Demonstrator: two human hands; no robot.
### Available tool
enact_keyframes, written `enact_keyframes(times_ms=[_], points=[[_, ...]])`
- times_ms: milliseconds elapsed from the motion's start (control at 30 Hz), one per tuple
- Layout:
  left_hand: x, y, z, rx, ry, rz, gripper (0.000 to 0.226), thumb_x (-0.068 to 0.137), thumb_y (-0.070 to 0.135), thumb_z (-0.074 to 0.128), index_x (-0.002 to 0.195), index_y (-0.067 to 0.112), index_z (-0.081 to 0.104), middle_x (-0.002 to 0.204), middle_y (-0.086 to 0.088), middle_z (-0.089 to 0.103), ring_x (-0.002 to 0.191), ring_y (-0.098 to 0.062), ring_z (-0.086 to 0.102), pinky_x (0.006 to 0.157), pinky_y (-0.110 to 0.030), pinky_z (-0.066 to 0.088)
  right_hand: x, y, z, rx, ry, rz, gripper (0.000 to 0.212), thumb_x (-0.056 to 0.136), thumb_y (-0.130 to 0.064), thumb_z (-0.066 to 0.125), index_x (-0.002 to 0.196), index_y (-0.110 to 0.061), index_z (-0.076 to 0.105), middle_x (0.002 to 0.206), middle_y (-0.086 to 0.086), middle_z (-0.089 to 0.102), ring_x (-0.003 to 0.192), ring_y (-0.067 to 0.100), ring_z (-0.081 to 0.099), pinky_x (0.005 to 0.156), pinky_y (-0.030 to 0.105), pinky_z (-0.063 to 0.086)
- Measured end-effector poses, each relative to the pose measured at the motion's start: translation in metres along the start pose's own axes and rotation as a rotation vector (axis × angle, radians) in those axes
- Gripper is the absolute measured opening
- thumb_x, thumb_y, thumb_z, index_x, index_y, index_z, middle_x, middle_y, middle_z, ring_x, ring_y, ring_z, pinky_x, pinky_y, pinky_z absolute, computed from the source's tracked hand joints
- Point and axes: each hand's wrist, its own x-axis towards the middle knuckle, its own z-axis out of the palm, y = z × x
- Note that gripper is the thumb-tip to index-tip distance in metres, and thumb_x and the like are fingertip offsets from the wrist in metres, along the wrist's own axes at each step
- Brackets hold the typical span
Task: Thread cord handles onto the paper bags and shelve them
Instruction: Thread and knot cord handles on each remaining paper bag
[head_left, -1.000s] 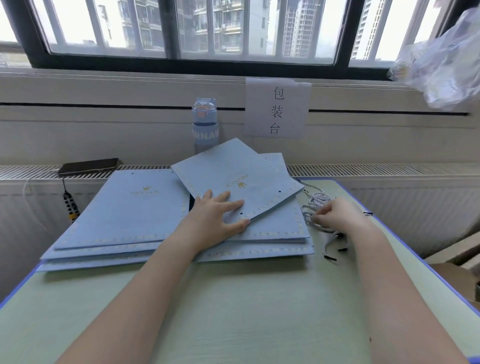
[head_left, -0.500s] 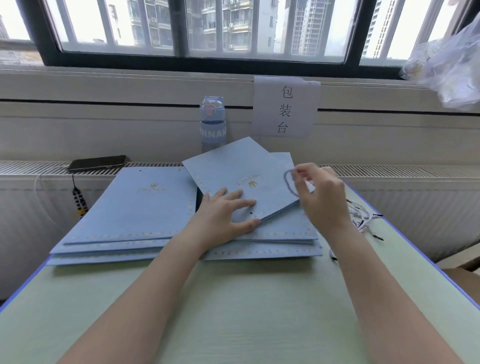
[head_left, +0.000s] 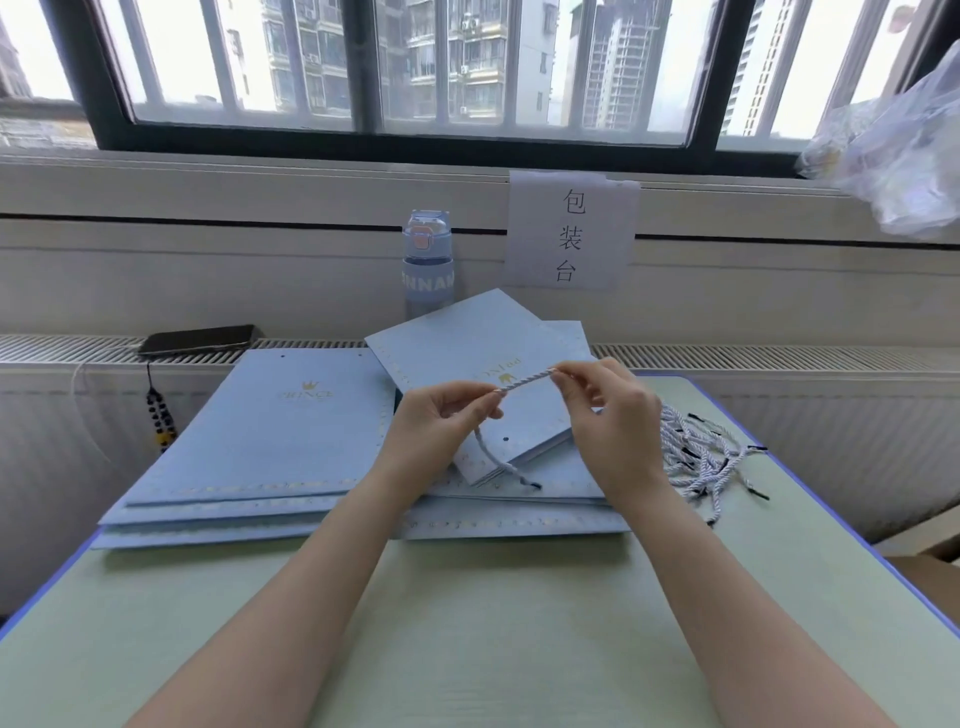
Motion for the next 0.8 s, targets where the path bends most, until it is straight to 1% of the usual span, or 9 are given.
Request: enact_keyframes(times_ms=[133, 267, 300, 433, 500, 567, 633, 733, 800], points=[[0.000, -0.002, 0.000, 0.029, 0.041, 0.020, 0.010, 0.090, 0.015, 0.063, 0.088, 0.020, 0.072, 0.069, 0.013, 0.070, 0.074, 0.004, 0.065, 0.072, -0.006, 0.046, 0.005, 0.013, -0.007, -0.033, 0.105, 0.210, 0.014, 0.089, -0.015, 0.064, 0.094, -0.006, 0.073, 0.077, 0.008, 0.063, 0.062, 0.018, 0.049, 0.060, 0.017, 0.032], [0.002, -0.005, -0.005, 0.044, 0.127, 0.040, 0.012, 0.089, 0.016, 0.064, 0.085, 0.025, 0.071, 0.072, 0.011, 0.070, 0.074, 0.003, 0.065, 0.076, -0.010, 0.049, 0.006, 0.025, -0.010, -0.064, 0.186, 0.389, 0.019, 0.092, -0.017, 0.059, 0.100, -0.005, 0.071, 0.079, 0.007, 0.061, 0.068, 0.017, 0.048, 0.060, 0.009, 0.031], [0.002, -0.005, -0.007, 0.038, 0.149, 0.042, 0.010, 0.089, 0.016, 0.064, 0.086, 0.023, 0.071, 0.074, 0.009, 0.070, 0.074, 0.004, 0.064, 0.075, -0.009, 0.048, 0.006, 0.028, -0.011, -0.061, 0.203, 0.435, 0.020, 0.093, -0.019, 0.058, 0.102, -0.005, 0.070, 0.079, 0.006, 0.061, 0.071, 0.017, 0.049, 0.060, 0.010, 0.031], [0.004, -0.007, -0.009, 0.042, 0.165, 0.031, 0.012, 0.092, 0.014, 0.061, 0.093, 0.022, 0.069, 0.081, 0.008, 0.070, 0.075, 0.007, 0.062, 0.076, -0.008, 0.046, 0.006, 0.035, -0.011, -0.083, 0.163, 0.520, 0.023, 0.095, -0.021, 0.054, 0.106, -0.007, 0.068, 0.099, 0.010, 0.066, 0.087, 0.020, 0.054, 0.068, 0.017, 0.028], [0.004, -0.010, -0.008, 0.085, 0.124, 0.039, 0.020, 0.096, 0.010, 0.053, 0.103, 0.024, 0.066, 0.086, 0.012, 0.069, 0.077, 0.008, 0.060, 0.076, -0.009, 0.045, 0.002, 0.033, -0.007, -0.177, 0.094, 0.475, 0.025, 0.093, -0.014, 0.054, 0.114, -0.007, 0.065, 0.112, 0.013, 0.059, 0.102, 0.028, 0.051, 0.076, 0.020, 0.029], [0.003, -0.012, -0.005, 0.151, 0.067, 0.073, 0.027, 0.098, 0.006, 0.047, 0.114, 0.023, 0.061, 0.092, 0.015, 0.068, 0.080, 0.007, 0.059, 0.076, -0.010, 0.045, -0.001, 0.029, -0.003, -0.232, 0.044, 0.355, 0.035, 0.090, -0.010, 0.054, 0.125, -0.007, 0.058, 0.121, 0.014, 0.052, 0.111, 0.032, 0.045, 0.090, 0.032, 0.037], [0.001, -0.010, 0.000, 0.186, 0.023, 0.119, 0.027, 0.097, 0.004, 0.048, 0.115, 0.021, 0.059, 0.093, 0.014, 0.069, 0.082, 0.005, 0.062, 0.078, -0.011, 0.046, -0.002, 0.021, -0.002, -0.157, -0.009, 0.214, 0.041, 0.088, -0.016, 0.054, 0.127, -0.006, 0.056, 0.122, 0.014, 0.052, 0.114, 0.028, 0.046, 0.097, 0.029, 0.036], [-0.003, -0.005, 0.009, 0.160, 0.011, 0.163, 0.014, 0.091, 0.008, 0.061, 0.096, 0.021, 0.062, 0.088, 0.008, 0.071, 0.081, -0.004, 0.068, 0.078, -0.014, 0.050, -0.004, 0.004, 0.001, -0.018, -0.186, 0.033, 0.044, 0.088, -0.029, 0.055, 0.126, -0.008, 0.057, 0.116, 0.004, 0.056, 0.108, 0.013, 0.050, 0.092, 0.016, 0.032], [-0.004, -0.003, 0.011, 0.121, 0.027, 0.156, 0.007, 0.087, 0.009, 0.066, 0.086, 0.016, 0.064, 0.081, 0.005, 0.072, 0.078, -0.004, 0.069, 0.074, -0.012, 0.049, -0.010, -0.005, 0.007, 0.026, -0.281, -0.044, 0.041, 0.086, -0.033, 0.059, 0.121, -0.011, 0.061, 0.102, -0.004, 0.060, 0.095, 0.003, 0.052, 0.082, 0.013, 0.037]])
